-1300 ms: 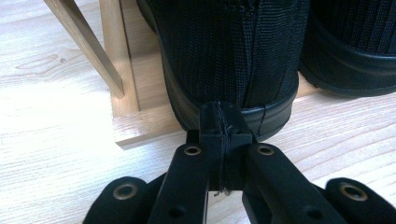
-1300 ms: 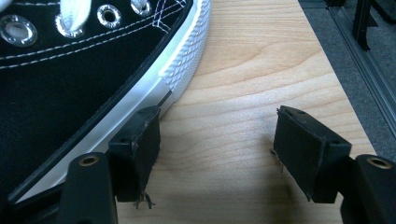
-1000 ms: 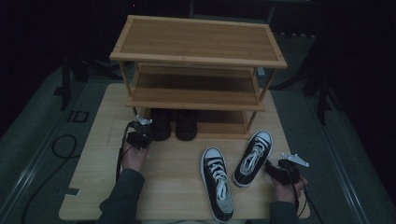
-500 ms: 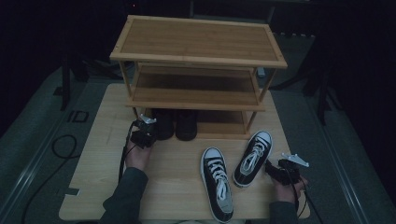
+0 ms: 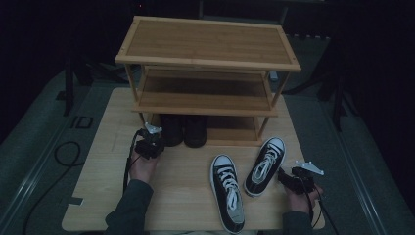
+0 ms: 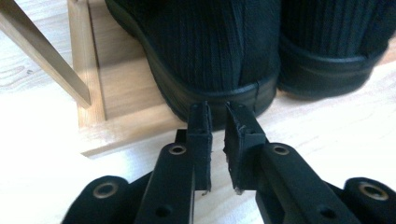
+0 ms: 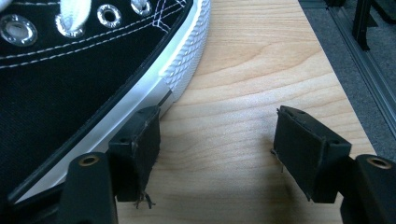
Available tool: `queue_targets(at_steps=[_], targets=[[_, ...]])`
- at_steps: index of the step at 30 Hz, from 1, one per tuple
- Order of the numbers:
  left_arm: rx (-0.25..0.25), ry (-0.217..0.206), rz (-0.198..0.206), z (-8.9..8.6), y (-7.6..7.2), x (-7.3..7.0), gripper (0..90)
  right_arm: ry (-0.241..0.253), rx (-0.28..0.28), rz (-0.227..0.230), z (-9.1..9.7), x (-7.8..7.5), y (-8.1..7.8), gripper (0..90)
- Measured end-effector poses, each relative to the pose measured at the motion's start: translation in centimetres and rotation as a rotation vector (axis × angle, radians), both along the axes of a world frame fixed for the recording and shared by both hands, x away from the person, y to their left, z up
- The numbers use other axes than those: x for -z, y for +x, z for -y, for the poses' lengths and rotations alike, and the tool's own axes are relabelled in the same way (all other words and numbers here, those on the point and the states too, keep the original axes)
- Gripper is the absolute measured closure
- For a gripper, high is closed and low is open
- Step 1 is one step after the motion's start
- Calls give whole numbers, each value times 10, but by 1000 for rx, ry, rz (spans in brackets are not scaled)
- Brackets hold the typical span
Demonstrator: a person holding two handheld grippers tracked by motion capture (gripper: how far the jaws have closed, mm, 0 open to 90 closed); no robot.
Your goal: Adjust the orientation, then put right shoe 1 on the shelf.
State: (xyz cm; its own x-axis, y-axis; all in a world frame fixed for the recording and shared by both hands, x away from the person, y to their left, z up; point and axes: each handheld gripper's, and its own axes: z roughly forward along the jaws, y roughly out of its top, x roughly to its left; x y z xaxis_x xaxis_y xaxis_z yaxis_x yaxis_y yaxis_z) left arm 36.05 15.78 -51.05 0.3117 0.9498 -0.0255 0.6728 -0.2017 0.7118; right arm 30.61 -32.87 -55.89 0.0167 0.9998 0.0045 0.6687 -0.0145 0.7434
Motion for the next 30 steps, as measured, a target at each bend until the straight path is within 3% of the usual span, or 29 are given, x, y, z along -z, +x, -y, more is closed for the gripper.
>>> queue_targets(at_steps=[7, 17, 30], targets=[[43, 6, -16, 4, -10, 18, 732, -1, 2, -1, 0, 0, 0, 313], [74, 21, -34, 12, -11, 38, 661, -2, -6, -21, 0, -2, 1, 315], [96, -4, 18, 11, -15, 48, 609, 1, -25, -46, 1, -4, 2, 320]])
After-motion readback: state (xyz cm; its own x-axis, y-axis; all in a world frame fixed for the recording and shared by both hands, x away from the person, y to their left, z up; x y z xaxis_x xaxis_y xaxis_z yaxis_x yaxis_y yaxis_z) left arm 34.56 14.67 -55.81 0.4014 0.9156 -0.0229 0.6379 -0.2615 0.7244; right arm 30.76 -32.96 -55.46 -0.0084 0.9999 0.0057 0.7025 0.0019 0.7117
